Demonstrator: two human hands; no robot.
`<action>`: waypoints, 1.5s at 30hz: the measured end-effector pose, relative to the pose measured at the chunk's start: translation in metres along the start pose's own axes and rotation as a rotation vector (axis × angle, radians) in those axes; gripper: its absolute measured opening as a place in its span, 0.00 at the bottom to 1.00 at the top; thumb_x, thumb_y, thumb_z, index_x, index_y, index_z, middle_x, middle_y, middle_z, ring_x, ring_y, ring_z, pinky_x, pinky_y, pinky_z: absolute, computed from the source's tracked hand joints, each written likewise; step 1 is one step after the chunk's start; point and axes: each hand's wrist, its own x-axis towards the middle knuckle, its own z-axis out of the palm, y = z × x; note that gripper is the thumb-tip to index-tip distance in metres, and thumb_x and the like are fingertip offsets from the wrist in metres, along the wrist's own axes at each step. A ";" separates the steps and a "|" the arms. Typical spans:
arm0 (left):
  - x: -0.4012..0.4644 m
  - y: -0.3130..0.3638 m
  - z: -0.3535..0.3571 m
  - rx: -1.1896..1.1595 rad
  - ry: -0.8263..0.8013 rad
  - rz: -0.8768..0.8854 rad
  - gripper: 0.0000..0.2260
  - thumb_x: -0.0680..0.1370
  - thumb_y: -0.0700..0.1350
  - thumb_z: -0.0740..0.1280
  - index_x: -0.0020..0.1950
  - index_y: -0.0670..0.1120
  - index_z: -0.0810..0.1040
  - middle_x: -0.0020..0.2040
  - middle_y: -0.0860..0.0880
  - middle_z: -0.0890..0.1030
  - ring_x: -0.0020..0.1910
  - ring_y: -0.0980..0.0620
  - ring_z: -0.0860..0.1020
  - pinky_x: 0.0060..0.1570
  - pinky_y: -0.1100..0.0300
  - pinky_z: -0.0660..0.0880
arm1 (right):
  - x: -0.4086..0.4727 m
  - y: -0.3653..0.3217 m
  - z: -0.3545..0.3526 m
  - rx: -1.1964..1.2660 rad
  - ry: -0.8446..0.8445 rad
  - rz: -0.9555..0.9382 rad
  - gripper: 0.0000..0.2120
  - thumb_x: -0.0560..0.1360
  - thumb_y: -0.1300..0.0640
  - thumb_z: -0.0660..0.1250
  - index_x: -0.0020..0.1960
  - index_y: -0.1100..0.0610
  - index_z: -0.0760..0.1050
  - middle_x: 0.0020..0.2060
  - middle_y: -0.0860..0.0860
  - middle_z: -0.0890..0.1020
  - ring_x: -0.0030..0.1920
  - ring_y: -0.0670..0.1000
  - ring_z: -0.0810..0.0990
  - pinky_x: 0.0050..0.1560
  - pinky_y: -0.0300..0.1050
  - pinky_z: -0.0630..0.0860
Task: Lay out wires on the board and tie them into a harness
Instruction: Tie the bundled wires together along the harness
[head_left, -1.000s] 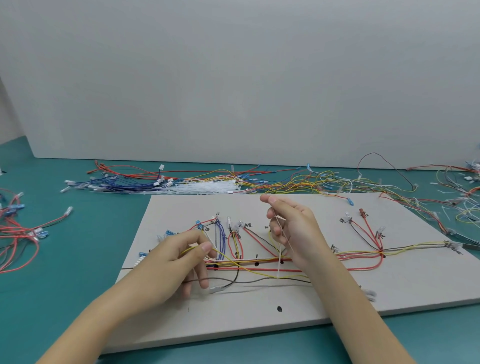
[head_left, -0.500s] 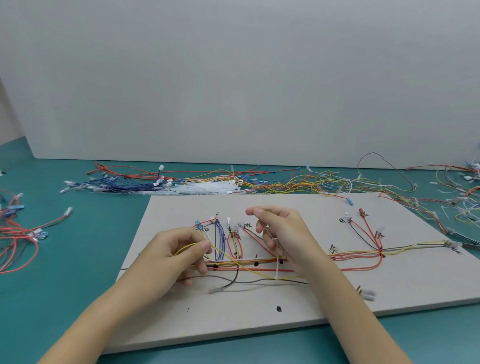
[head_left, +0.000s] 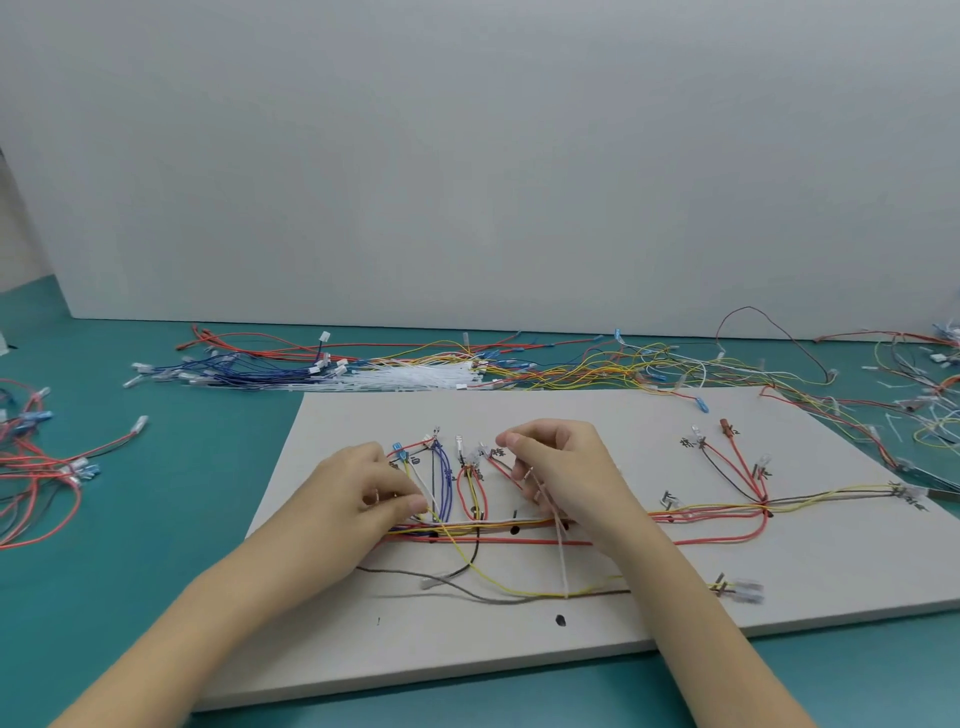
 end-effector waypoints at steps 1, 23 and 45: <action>0.001 0.001 0.002 -0.002 0.003 0.008 0.09 0.76 0.47 0.71 0.39 0.61 0.83 0.38 0.52 0.73 0.42 0.59 0.71 0.39 0.68 0.64 | 0.001 0.000 0.000 0.006 0.032 -0.043 0.08 0.79 0.60 0.64 0.47 0.58 0.82 0.29 0.50 0.79 0.27 0.46 0.75 0.25 0.37 0.70; -0.003 -0.004 0.007 -0.216 0.033 -0.034 0.09 0.75 0.42 0.72 0.40 0.55 0.86 0.37 0.53 0.80 0.36 0.58 0.75 0.36 0.70 0.67 | -0.013 0.002 0.016 -0.594 -0.256 -0.421 0.06 0.71 0.57 0.73 0.36 0.54 0.81 0.31 0.43 0.72 0.33 0.41 0.72 0.35 0.33 0.64; -0.008 -0.011 0.007 0.037 0.095 0.039 0.07 0.68 0.50 0.78 0.41 0.61 0.83 0.41 0.60 0.78 0.47 0.60 0.73 0.47 0.62 0.70 | -0.015 0.001 0.013 -0.611 -0.249 -0.353 0.03 0.68 0.62 0.73 0.40 0.56 0.85 0.38 0.43 0.72 0.39 0.35 0.72 0.39 0.28 0.65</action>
